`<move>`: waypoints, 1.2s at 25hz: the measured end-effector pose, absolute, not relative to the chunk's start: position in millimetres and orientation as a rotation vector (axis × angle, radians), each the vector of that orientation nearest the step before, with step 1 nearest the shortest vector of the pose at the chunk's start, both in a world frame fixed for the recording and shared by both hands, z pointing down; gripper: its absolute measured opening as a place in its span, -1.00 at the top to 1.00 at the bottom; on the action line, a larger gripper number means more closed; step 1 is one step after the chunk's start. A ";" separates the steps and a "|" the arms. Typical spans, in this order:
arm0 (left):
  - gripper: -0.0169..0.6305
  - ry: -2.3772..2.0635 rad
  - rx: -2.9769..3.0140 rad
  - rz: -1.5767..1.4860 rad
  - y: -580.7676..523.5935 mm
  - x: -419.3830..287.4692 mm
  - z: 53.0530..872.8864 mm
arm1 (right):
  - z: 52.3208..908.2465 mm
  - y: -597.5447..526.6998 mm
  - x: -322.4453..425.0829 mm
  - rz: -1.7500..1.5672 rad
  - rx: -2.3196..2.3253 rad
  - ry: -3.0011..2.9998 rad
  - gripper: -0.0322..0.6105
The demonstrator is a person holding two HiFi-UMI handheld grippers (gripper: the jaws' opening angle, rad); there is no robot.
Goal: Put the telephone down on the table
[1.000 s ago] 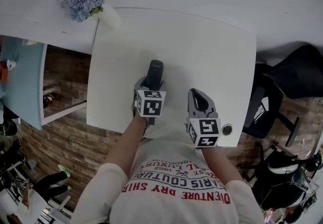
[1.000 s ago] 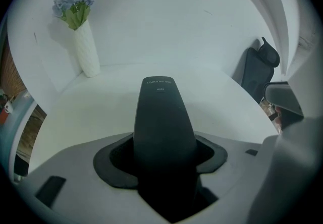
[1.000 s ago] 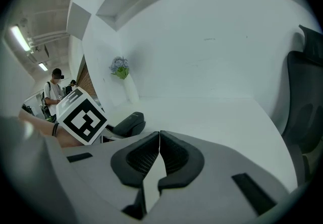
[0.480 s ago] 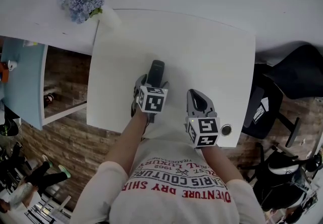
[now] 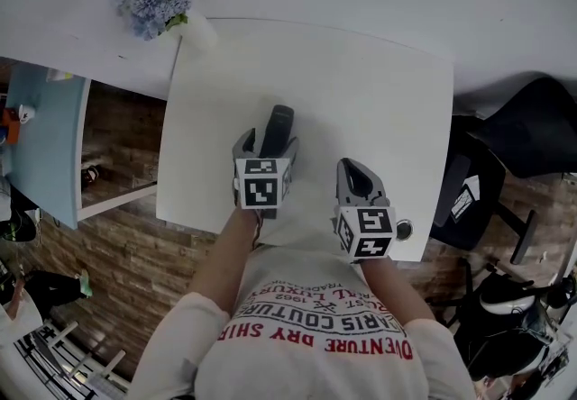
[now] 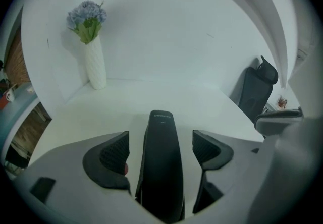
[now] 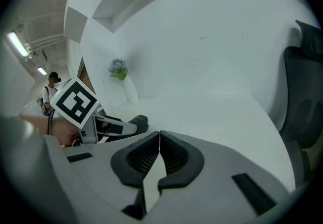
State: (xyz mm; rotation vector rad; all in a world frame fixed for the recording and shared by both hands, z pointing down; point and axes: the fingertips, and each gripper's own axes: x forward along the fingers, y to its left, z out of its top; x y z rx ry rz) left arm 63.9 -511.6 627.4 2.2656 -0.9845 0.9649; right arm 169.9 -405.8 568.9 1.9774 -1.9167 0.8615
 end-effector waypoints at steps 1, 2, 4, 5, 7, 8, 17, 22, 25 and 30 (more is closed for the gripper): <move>-0.25 -1.008 2.280 0.954 -511.0 62.4 620.5 | 567.7 -404.3 169.0 0.861 1.975 -1.919 0.82; -0.25 -1.031 2.297 0.946 -510.3 61.2 613.8 | 566.1 -403.4 168.4 0.855 1.974 -1.924 0.82; -0.02 -1.094 2.340 0.943 -509.2 58.2 600.1 | 561.5 -403.7 168.0 0.838 1.980 -1.932 0.82; 0.40 -1.134 2.360 0.943 -508.8 55.8 593.2 | 558.7 -404.2 167.8 0.831 1.988 -1.934 0.82; 0.67 -1.175 2.397 0.935 -505.6 52.7 581.7 | 552.2 -404.8 166.4 0.824 2.011 -1.936 0.82; 0.77 -1.171 2.411 0.926 -502.9 52.6 577.1 | 548.7 -404.9 165.4 0.818 2.023 -1.937 0.82; 0.87 -1.053 2.596 0.680 -474.6 49.2 511.4 | 503.8 -390.5 148.6 0.662 2.142 -1.957 0.82; 0.87 -1.065 2.781 0.436 -457.1 35.8 449.9 | 463.0 -376.7 132.0 0.461 2.209 -2.009 0.82; 0.87 -1.055 2.868 0.282 -444.4 23.6 416.5 | 435.4 -369.6 116.8 0.301 2.225 -2.045 0.82; 0.87 -1.023 2.975 0.107 -422.6 4.2 379.2 | 402.0 -355.8 88.6 0.102 2.224 -2.093 0.82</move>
